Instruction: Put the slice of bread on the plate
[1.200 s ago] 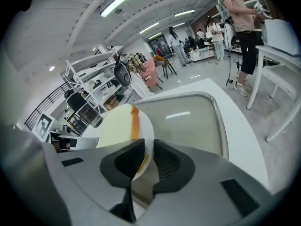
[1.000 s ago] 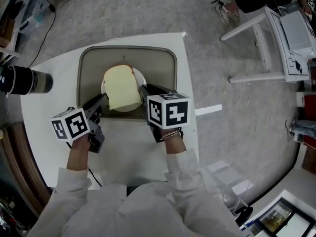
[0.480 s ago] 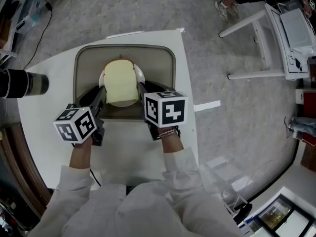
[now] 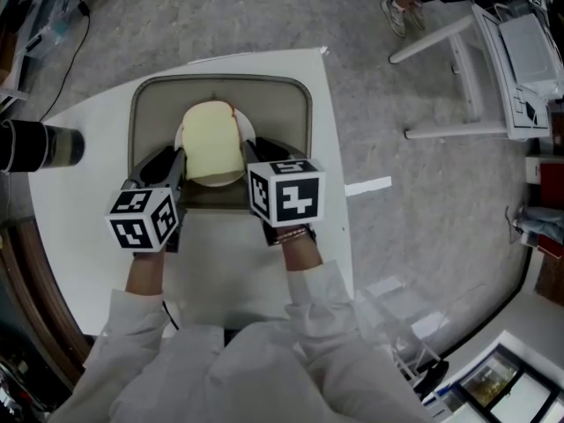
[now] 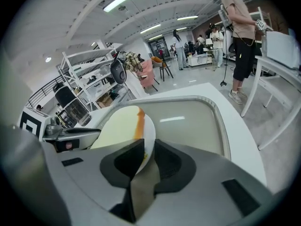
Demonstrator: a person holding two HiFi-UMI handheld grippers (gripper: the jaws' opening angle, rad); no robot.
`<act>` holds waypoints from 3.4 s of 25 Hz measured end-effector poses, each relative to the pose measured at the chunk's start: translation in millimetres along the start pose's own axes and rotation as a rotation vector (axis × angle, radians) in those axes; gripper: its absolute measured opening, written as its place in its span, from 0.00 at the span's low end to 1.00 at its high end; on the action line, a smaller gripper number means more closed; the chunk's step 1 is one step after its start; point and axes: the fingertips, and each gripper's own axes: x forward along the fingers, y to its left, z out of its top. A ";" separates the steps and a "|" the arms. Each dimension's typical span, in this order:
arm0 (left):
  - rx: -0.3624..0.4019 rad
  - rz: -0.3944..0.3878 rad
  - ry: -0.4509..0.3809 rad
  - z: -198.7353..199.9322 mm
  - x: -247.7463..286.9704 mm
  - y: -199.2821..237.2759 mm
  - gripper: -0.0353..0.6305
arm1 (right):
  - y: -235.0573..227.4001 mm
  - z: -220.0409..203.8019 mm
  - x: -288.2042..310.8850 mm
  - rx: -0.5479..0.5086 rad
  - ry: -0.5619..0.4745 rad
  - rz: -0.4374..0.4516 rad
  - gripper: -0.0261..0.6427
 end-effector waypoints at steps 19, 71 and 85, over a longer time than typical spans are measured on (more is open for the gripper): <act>0.006 0.021 -0.079 6.1 -43.3 -18.2 0.15 | 16.2 -4.5 -58.1 -0.077 -0.160 0.072 0.12; 0.070 -0.141 -0.416 -102.8 -275.3 -237.0 0.07 | 114.4 -162.4 -294.7 -0.484 -0.314 0.351 0.06; 0.068 -0.192 -0.355 -116.7 -278.3 -223.1 0.07 | 138.5 -159.3 -285.5 -0.507 -0.316 0.321 0.06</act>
